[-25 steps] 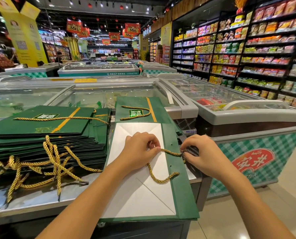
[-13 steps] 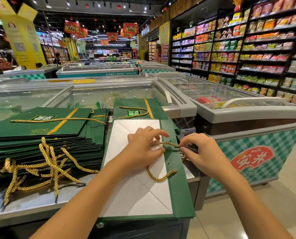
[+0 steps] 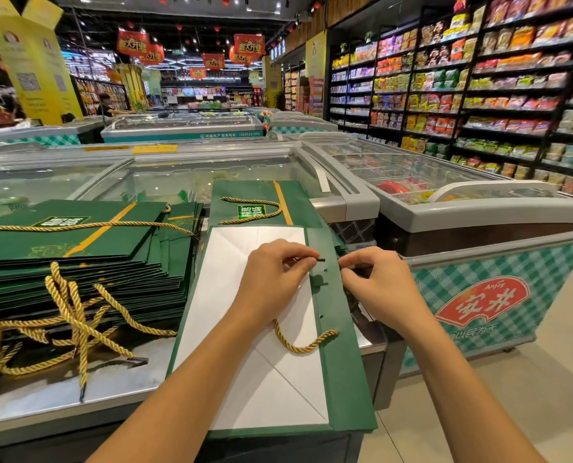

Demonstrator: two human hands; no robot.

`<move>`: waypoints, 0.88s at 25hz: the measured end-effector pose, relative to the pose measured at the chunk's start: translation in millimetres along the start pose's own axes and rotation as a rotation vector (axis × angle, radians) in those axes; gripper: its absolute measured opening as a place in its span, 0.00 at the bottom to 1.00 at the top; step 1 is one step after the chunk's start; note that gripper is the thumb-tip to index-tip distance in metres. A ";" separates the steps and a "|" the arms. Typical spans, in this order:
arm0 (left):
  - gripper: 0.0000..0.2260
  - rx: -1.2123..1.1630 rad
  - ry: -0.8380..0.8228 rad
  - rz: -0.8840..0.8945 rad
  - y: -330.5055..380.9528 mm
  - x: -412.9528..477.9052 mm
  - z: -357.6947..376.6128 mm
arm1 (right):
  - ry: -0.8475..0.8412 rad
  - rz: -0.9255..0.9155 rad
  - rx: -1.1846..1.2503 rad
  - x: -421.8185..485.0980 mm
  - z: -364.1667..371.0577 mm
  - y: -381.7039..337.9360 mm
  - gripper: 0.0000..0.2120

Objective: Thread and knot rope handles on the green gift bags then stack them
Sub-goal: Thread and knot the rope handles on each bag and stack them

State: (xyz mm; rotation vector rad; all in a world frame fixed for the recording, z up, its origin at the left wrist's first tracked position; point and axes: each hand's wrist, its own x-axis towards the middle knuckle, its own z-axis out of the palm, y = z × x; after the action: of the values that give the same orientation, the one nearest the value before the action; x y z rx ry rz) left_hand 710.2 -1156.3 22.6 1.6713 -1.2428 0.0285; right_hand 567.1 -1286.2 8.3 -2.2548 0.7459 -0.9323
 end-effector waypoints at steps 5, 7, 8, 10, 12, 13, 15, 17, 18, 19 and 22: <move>0.07 -0.031 0.022 0.024 -1.5 -1.1 1.5 | 0.019 -0.111 0.068 -6.8 -2.8 -2.0 0.09; 0.06 -0.036 0.033 0.037 1.0 -1.9 1.8 | 0.023 -0.132 0.105 -8.1 -3.3 -2.1 0.10; 0.06 -0.032 0.041 0.046 2.4 -1.7 1.5 | 0.021 -0.142 0.125 -8.5 -3.5 -2.0 0.10; 0.05 -0.022 0.048 0.054 3.5 -1.5 1.5 | 0.027 -0.177 0.125 -9.5 -3.3 -1.8 0.11; 0.05 -0.016 0.052 0.049 4.2 -1.9 2.1 | 0.052 -0.223 0.090 -10.1 -2.4 -1.7 0.11; 0.05 -0.012 0.057 0.048 4.6 -2.1 2.3 | 0.060 -0.244 0.076 -10.5 -2.2 -2.1 0.12; 0.05 0.002 0.058 0.061 5.9 -2.1 2.2 | 0.060 -0.269 0.081 -11.2 -2.1 -3.1 0.13; 0.05 0.013 0.056 0.077 7.0 -1.5 2.4 | 0.042 -0.286 0.112 -12.1 -1.8 -4.3 0.14; 0.05 0.008 0.062 0.076 7.1 -1.1 2.5 | 0.032 -0.298 0.127 -12.5 -1.5 -5.0 0.14; 0.05 0.003 0.076 0.070 7.2 -0.8 2.4 | 0.023 -0.308 0.133 -12.7 -0.8 -5.4 0.15; 0.05 0.002 0.116 0.035 7.7 -0.9 2.2 | 0.012 -0.320 0.095 -12.6 1.3 -6.1 0.18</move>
State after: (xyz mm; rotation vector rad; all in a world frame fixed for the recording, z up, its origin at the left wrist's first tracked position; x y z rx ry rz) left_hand 703.1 -1156.8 26.3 1.6263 -1.1846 0.1455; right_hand 562.2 -1273.2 6.3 -2.3248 0.3413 -1.1039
